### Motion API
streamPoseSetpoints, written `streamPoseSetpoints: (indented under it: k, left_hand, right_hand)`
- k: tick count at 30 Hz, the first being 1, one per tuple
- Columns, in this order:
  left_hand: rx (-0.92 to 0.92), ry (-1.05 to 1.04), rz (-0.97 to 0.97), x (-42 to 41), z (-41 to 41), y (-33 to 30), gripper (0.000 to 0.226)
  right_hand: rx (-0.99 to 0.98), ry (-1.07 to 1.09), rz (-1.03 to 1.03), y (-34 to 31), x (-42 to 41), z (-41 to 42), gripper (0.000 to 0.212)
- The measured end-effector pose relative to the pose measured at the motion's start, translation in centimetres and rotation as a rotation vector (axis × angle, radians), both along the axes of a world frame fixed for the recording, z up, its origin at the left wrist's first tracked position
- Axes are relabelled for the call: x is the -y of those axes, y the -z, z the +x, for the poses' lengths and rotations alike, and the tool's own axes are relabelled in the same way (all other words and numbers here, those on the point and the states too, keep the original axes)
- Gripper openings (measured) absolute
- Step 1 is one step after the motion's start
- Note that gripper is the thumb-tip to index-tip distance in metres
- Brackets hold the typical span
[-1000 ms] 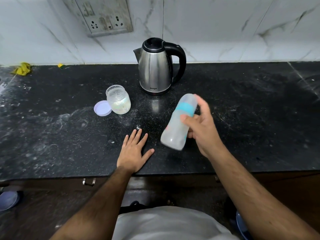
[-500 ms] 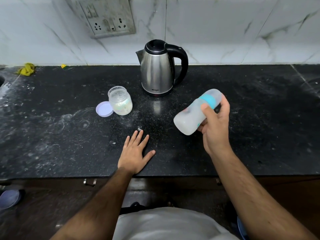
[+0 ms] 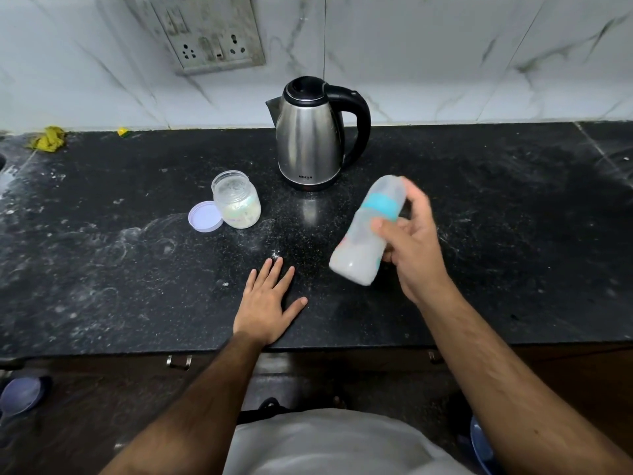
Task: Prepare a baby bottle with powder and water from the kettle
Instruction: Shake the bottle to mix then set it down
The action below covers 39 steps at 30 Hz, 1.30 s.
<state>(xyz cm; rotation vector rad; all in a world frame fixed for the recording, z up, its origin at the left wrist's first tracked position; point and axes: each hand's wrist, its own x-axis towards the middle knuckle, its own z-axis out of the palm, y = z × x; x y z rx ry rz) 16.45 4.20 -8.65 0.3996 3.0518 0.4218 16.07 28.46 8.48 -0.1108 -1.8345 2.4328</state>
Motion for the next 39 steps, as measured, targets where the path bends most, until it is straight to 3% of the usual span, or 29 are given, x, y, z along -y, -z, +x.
streamPoseSetpoints:
  k: [3,7,12,16,21,25,30,34,39]
  left_hand:
    - [-0.003,0.002,-0.001,0.0,0.0,0.0,0.078]
    - [-0.002,-0.002,0.003,0.0,-0.1,0.1,0.078]
    - [0.002,0.003,-0.004,0.0,0.0,0.0,0.079]
    - [0.002,-0.001,-0.006,0.0,-0.1,0.0,0.079]
    - [0.005,0.002,-0.007,0.0,0.0,0.0,0.079]
    - [0.002,-0.002,-0.009,0.0,-0.1,0.1,0.079]
    - [0.005,0.0,-0.013,0.1,-0.1,0.1,0.079]
    - [0.008,-0.001,-0.003,-0.1,-0.1,0.1,0.078]
    - [0.007,0.001,-0.011,0.0,0.0,0.0,0.078]
  right_hand:
    - [0.011,0.186,-0.091,0.3,-0.3,-0.6,0.067]
    - [0.018,-0.095,0.059,0.4,0.3,0.4,0.07]
    - [0.019,0.171,-0.099,0.4,0.2,-0.5,0.07]
    - [0.013,-0.131,0.08,0.3,0.9,0.5,0.068]
    - [0.016,0.14,-0.083,0.3,0.6,-0.3,0.07]
    - [0.006,-0.112,0.086,0.3,1.0,0.8,0.072]
    - [0.008,0.178,-0.071,0.5,0.0,-0.2,0.071]
    - [0.004,-0.056,0.09,0.5,0.3,0.7,0.072]
    - [0.0,0.193,-0.079,0.8,-0.3,-0.3,0.066]
